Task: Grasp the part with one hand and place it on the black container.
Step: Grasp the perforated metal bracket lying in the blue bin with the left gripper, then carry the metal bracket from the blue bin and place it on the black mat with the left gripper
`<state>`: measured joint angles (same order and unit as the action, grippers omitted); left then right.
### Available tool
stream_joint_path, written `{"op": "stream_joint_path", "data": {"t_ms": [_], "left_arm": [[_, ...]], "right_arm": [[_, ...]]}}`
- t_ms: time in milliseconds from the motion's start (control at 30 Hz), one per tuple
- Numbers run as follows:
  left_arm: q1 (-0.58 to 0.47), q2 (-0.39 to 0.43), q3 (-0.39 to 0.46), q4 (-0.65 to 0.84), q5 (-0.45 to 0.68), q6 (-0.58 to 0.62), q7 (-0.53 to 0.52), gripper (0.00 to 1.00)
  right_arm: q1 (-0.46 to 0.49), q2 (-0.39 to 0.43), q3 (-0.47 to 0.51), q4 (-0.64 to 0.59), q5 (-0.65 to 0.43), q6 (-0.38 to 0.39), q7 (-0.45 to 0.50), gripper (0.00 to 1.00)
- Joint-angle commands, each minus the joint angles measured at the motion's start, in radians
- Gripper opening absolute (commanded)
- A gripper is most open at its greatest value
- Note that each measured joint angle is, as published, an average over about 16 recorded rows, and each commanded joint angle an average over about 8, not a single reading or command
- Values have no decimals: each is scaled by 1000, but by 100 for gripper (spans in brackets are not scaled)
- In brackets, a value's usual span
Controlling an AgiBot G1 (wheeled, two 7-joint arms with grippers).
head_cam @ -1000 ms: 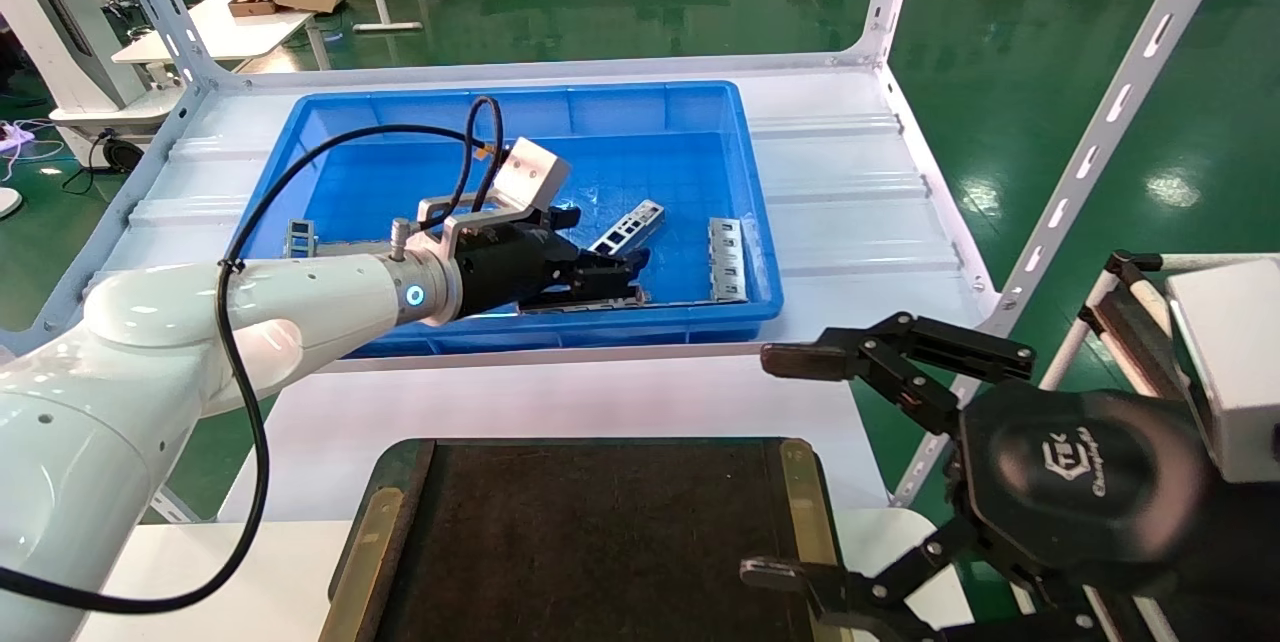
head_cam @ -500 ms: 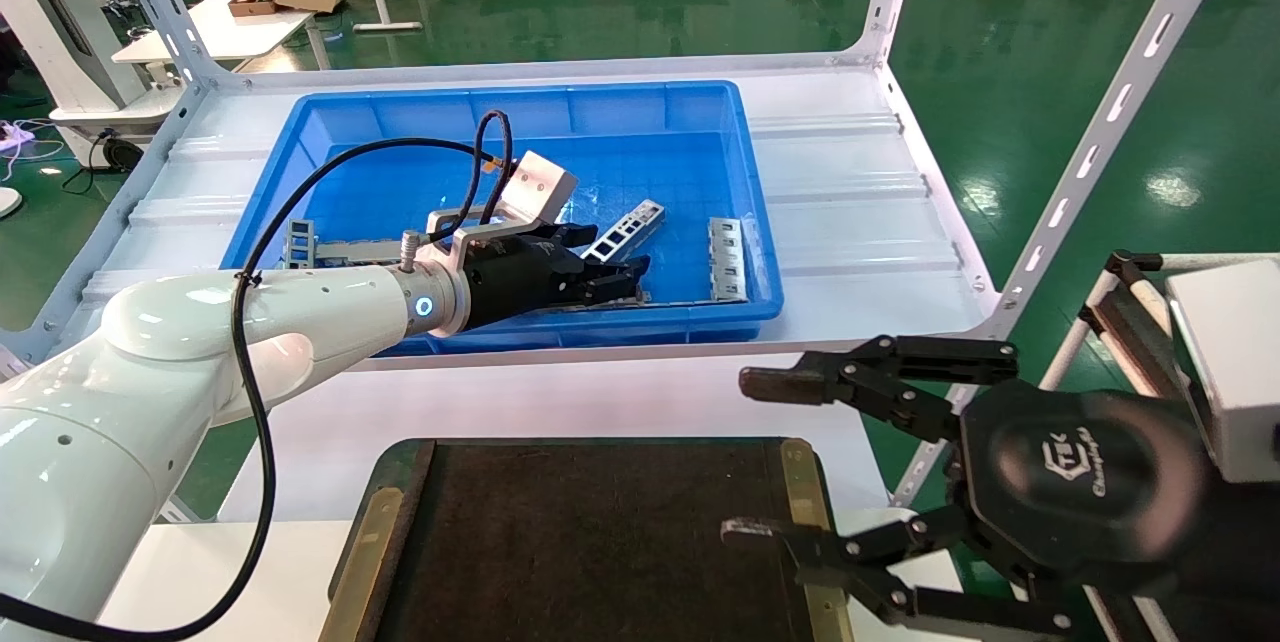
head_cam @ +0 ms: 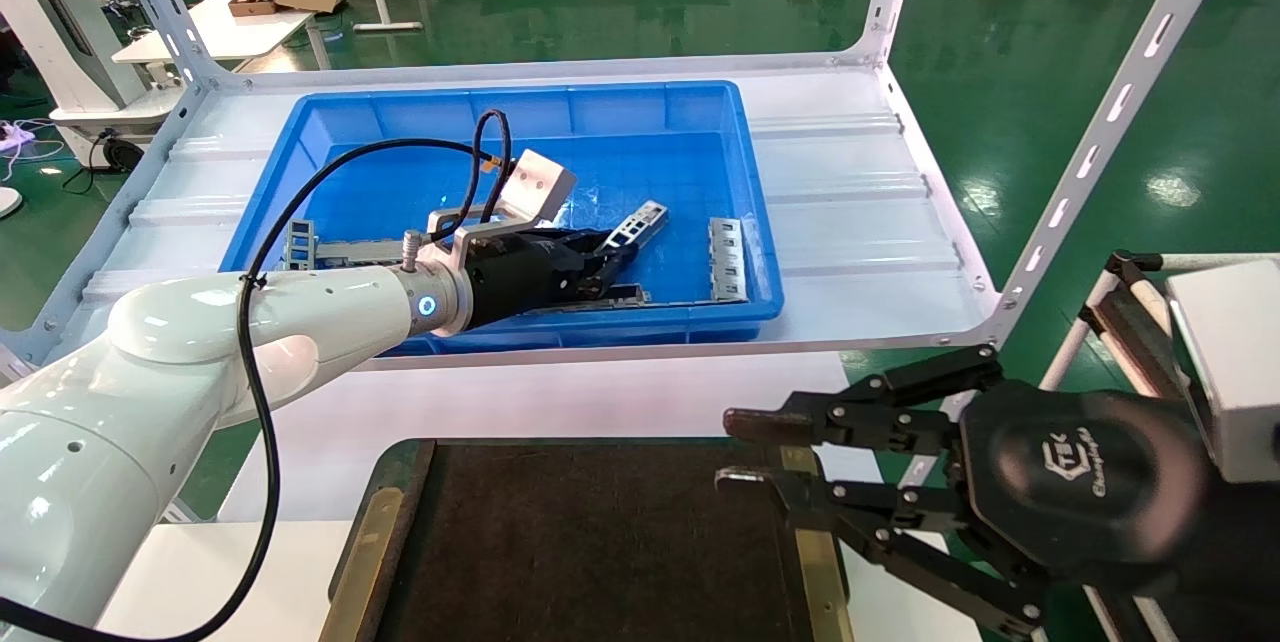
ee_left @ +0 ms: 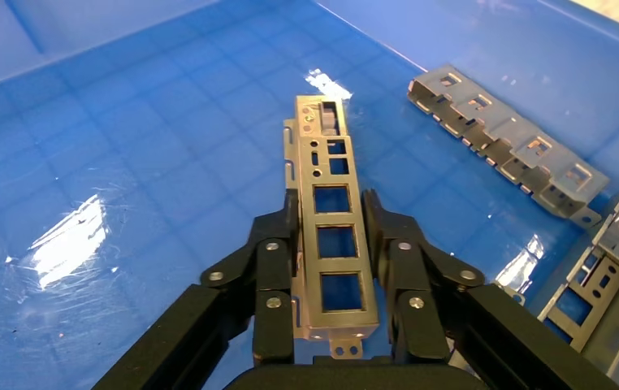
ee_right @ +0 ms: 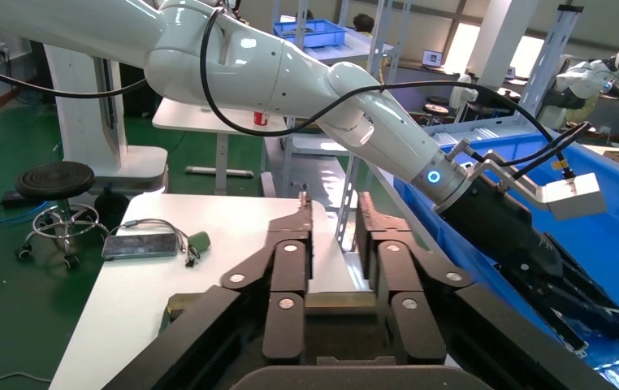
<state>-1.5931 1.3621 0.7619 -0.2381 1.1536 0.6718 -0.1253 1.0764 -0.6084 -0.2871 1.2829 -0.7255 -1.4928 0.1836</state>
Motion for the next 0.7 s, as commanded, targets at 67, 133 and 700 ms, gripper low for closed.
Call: {"op": "stream_joint_path", "data": {"t_ms": [67, 133, 700], "left_arm": [[-2, -1, 8, -1, -19, -5, -4, 0], [-6, -2, 10, 1, -34, -3, -5, 0], [-84, -93, -49, 27, -187, 307, 62, 0]], "right_arm": [[0, 0, 0, 0, 0, 0, 0, 0], [0, 0, 0, 0, 0, 0, 0, 0], [0, 1, -1, 0, 1, 1, -1, 0]]}}
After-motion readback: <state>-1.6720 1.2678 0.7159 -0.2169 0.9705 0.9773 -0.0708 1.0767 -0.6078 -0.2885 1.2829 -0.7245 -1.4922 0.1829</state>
